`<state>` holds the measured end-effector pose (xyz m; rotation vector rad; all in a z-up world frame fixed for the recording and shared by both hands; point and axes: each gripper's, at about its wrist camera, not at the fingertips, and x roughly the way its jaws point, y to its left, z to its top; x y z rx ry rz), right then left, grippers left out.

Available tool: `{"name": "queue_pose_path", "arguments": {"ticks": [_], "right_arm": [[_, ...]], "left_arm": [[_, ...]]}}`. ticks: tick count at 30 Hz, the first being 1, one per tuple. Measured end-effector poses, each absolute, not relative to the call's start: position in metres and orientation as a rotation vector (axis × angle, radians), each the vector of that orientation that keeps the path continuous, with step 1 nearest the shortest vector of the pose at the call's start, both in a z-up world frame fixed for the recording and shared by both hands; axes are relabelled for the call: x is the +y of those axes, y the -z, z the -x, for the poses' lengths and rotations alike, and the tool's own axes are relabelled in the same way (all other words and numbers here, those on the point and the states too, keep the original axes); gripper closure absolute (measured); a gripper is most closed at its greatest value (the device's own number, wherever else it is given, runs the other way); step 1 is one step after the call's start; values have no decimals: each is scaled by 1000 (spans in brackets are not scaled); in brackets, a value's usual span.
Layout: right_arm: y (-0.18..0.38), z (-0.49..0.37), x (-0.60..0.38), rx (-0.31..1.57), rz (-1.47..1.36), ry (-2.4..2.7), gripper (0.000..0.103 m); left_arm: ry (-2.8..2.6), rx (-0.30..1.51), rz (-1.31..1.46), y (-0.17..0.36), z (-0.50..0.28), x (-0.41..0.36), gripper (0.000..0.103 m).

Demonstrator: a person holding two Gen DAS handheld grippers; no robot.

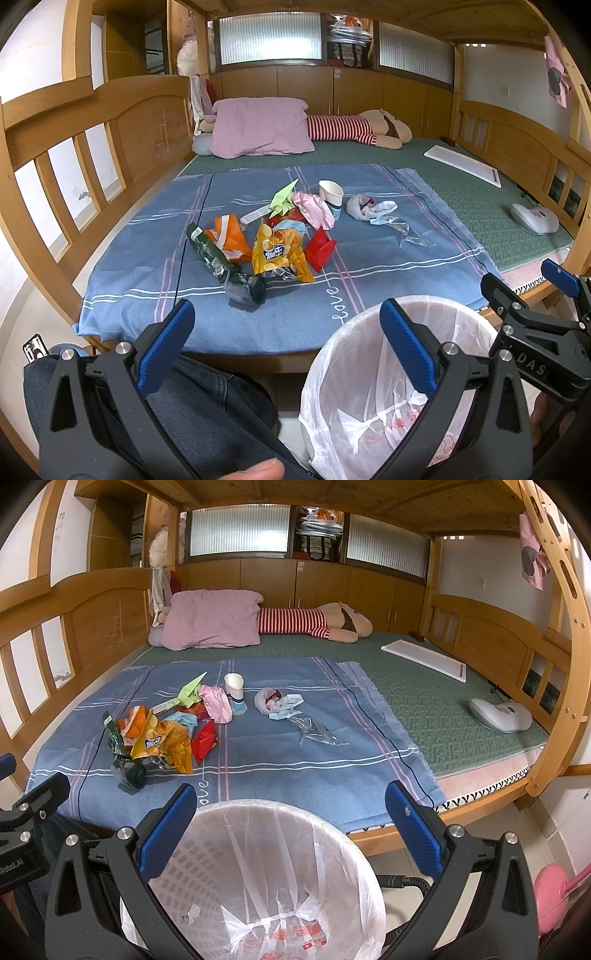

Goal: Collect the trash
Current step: 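Grasp the green snack bag with the left tool while the right tool grasps the dark green wrapper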

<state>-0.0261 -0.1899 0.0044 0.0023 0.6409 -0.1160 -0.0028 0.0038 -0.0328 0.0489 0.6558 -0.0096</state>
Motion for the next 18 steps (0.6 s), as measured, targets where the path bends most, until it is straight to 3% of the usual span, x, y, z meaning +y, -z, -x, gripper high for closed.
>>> {"name": "queue_pose_path", "arguments": {"ticks": [7,10,11,13,18], "right_arm": [[-5,23,-192,631,-2,117,3],[-16,24,-202,591,-42,135,3],[-19,24,-206,580,-56,140,3],[-21,21,-213,580,-76,150,3],[-6,2,-219,645,-93,86,3]], "left_arm": [[105,728,61,41,-21,19,3],[176,934,192,79,-60,46,4],[195,966,234,87,-68,55,7],[173,1001,332,104,-90,87,35],[33,1031,513,125,-162,171,40]]}}
